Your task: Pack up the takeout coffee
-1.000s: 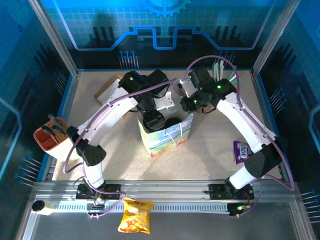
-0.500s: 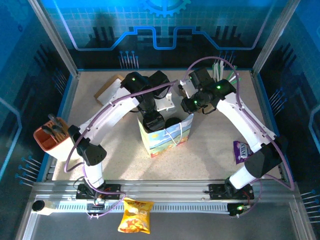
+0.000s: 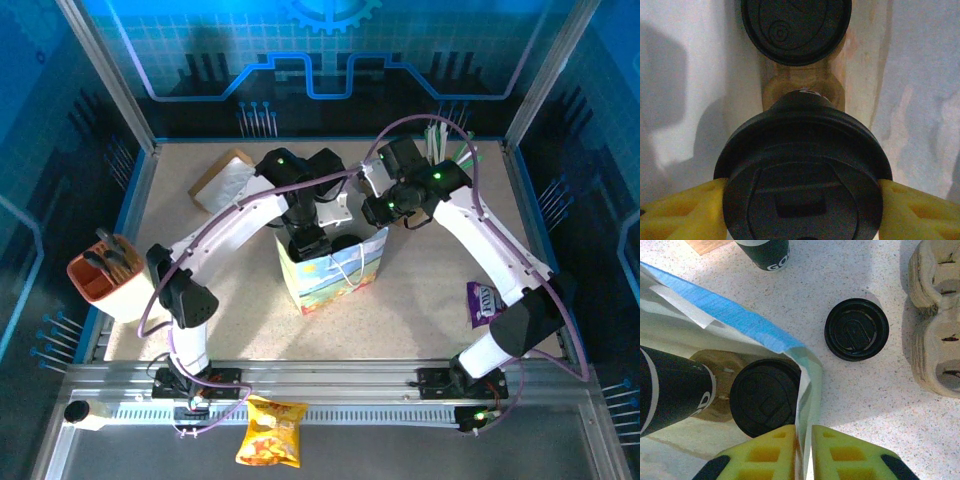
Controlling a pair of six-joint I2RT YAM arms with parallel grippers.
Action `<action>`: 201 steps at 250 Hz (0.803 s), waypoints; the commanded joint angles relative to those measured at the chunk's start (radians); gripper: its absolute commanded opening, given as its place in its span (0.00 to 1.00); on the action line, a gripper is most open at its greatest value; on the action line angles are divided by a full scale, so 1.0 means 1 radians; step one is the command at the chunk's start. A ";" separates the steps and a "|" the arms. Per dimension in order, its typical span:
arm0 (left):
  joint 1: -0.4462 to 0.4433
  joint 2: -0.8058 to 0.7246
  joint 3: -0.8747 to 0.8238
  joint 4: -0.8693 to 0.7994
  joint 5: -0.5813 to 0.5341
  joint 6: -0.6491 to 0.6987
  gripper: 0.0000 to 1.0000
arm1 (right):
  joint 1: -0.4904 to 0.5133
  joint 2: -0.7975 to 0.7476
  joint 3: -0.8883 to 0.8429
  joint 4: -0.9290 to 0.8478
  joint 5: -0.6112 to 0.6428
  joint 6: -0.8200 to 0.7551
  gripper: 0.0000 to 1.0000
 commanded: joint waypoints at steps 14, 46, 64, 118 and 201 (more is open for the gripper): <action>0.010 0.008 -0.023 0.011 -0.001 0.012 0.48 | -0.014 -0.029 -0.018 0.000 -0.020 -0.009 0.18; 0.010 0.006 -0.047 0.025 0.002 0.011 0.48 | -0.015 -0.032 -0.021 0.000 -0.021 -0.008 0.18; 0.010 0.007 -0.064 0.033 0.007 0.010 0.48 | -0.014 -0.034 -0.023 0.001 -0.021 -0.008 0.18; 0.010 0.008 -0.087 0.043 0.015 0.008 0.48 | -0.014 -0.039 -0.006 -0.005 -0.016 -0.007 0.24; 0.010 -0.017 -0.096 0.045 0.024 0.005 0.49 | -0.018 -0.013 0.031 -0.032 -0.008 -0.023 0.14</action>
